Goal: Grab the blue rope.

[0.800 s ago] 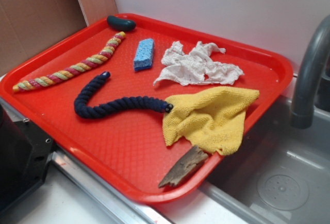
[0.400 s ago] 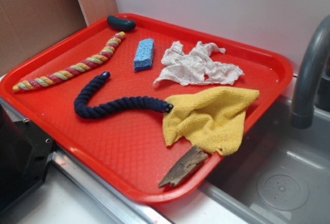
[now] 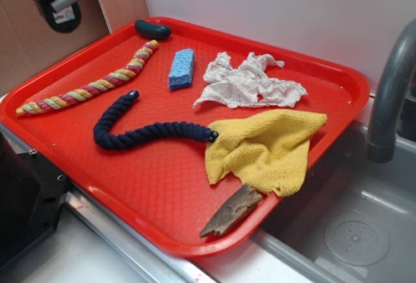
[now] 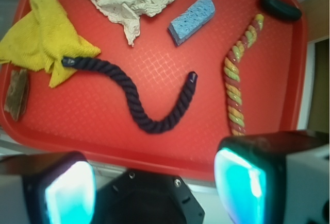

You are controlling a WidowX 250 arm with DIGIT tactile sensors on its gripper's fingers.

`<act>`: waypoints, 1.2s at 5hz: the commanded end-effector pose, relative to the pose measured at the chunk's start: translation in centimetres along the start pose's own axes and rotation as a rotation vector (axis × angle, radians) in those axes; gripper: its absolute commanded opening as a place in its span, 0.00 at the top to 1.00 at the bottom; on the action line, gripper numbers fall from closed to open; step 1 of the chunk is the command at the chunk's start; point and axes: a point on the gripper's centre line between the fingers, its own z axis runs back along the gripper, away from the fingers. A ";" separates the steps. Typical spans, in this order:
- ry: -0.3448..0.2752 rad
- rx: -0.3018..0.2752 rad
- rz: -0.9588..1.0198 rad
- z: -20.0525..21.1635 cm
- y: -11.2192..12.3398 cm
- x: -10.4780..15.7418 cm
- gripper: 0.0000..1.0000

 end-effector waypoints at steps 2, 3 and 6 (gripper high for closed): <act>-0.026 0.009 -0.009 0.6 0.1 0.4 0.00; -0.106 -0.076 -0.115 -3.2 -0.1 1.4 0.00; -0.002 -0.041 -0.325 -13.7 -3.9 4.7 0.00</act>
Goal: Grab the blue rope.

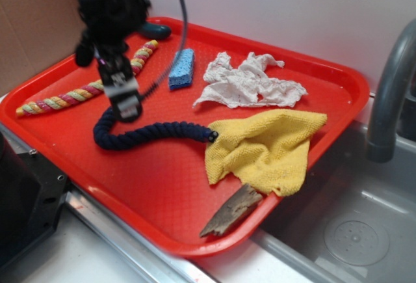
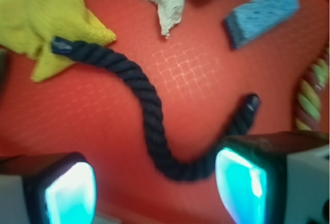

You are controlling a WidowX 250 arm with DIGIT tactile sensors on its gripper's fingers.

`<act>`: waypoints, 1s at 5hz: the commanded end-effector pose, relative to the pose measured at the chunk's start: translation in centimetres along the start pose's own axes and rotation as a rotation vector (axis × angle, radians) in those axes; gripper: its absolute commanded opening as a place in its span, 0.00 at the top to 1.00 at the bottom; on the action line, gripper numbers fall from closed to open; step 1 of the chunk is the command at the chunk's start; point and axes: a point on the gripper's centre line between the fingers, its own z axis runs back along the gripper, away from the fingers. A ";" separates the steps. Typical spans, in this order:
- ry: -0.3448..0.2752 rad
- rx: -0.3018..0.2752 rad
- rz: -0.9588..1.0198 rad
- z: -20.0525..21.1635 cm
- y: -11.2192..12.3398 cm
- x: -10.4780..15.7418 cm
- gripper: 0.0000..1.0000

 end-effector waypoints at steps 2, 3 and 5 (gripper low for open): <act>-0.050 0.015 -0.207 -5.5 -0.6 3.0 0.08; -0.059 0.026 -0.231 -5.3 -0.5 2.9 1.00; -0.031 0.012 -0.253 -4.9 -0.3 3.0 1.00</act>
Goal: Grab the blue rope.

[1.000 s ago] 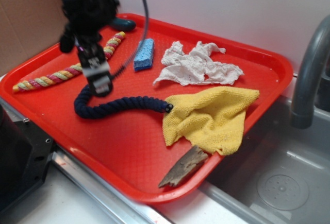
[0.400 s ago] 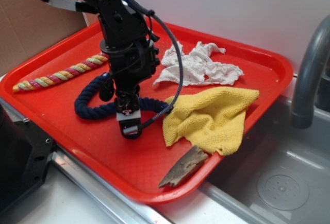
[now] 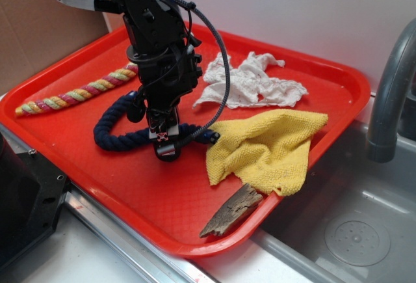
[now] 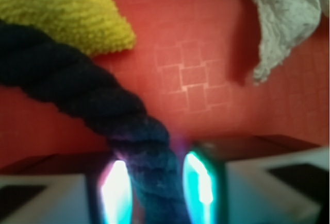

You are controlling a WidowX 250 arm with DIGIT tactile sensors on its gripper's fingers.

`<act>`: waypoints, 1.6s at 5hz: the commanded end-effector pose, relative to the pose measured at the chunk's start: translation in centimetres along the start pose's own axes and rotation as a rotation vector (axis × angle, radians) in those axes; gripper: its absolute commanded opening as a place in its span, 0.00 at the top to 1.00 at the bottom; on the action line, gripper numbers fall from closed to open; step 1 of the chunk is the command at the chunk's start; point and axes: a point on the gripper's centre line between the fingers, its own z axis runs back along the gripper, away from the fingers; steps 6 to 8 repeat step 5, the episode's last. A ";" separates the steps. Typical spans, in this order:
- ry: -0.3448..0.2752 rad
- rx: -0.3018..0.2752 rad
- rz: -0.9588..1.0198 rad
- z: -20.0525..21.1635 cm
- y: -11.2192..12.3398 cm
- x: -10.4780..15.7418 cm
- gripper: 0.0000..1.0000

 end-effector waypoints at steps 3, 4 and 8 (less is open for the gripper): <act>0.034 0.123 0.545 14.3 0.8 -9.0 1.00; 0.072 0.182 0.792 19.3 -0.2 -7.8 1.00; 0.075 0.187 0.808 24.3 -0.3 -7.1 1.00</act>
